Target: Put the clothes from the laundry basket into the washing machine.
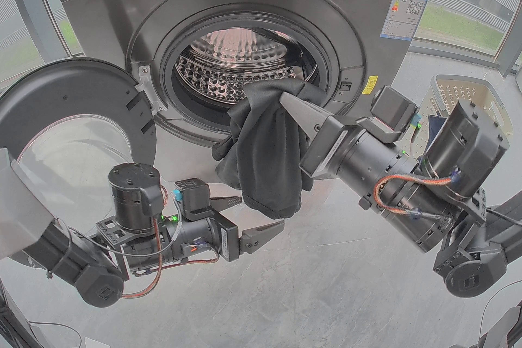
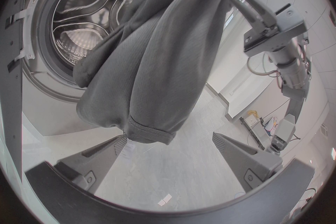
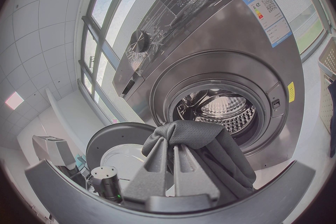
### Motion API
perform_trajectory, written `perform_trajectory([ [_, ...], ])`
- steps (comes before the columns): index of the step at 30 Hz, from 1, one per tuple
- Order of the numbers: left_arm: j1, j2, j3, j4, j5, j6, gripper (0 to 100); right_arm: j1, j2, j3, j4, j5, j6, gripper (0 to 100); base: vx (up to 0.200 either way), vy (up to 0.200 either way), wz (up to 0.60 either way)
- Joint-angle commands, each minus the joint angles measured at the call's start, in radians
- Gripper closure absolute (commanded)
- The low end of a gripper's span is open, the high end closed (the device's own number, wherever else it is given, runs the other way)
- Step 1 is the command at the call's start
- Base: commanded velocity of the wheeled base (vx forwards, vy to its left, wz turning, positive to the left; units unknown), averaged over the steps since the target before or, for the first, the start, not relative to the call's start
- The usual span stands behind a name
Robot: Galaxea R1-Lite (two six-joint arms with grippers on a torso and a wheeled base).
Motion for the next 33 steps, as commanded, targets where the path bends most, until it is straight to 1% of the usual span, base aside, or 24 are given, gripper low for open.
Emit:
perform_trajectory([
  [1,0.003,0.088,-0.039,-0.020,0.012,-0.002,0,0.007,-0.009,0.002,0.000,0.000,0.000,100,0.000,0.000,0.00],
  [3,0.003,0.103,-0.054,-0.026,0.019,-0.002,0,0.009,-0.009,0.002,-0.002,0.000,0.002,100,0.000,0.000,0.00],
  [9,-0.002,0.139,-0.091,-0.089,0.048,-0.003,0,0.013,-0.011,0.005,-0.002,0.000,0.002,100,0.000,0.000,0.00],
  [10,-0.003,0.145,-0.101,-0.101,0.061,-0.003,0,0.013,-0.011,0.005,-0.002,0.000,0.002,100,0.000,0.000,0.00],
  [17,-0.003,0.146,-0.111,-0.118,0.068,-0.006,0,0.013,-0.011,0.011,-0.003,0.000,0.003,100,0.000,0.000,0.00],
  [18,-0.003,0.145,-0.109,-0.127,0.070,-0.006,100,0.013,-0.009,0.014,-0.014,0.000,0.002,100,0.000,0.000,0.00],
  [21,-0.005,0.132,-0.106,-0.133,0.088,-0.009,100,0.012,-0.009,0.023,-0.020,0.000,0.002,100,0.000,0.000,0.00],
  [25,-0.017,0.111,-0.091,-0.139,0.093,-0.011,100,0.007,-0.011,0.026,-0.020,0.000,0.002,100,0.000,0.000,0.00],
  [30,-0.057,0.030,-0.026,-0.139,0.098,-0.012,100,-0.006,-0.011,0.034,-0.020,0.001,0.002,100,0.000,0.000,0.00],
  [33,-0.081,-0.041,0.027,-0.138,0.098,-0.011,100,-0.014,-0.009,0.052,-0.020,0.012,0.000,100,0.000,0.000,0.00],
])
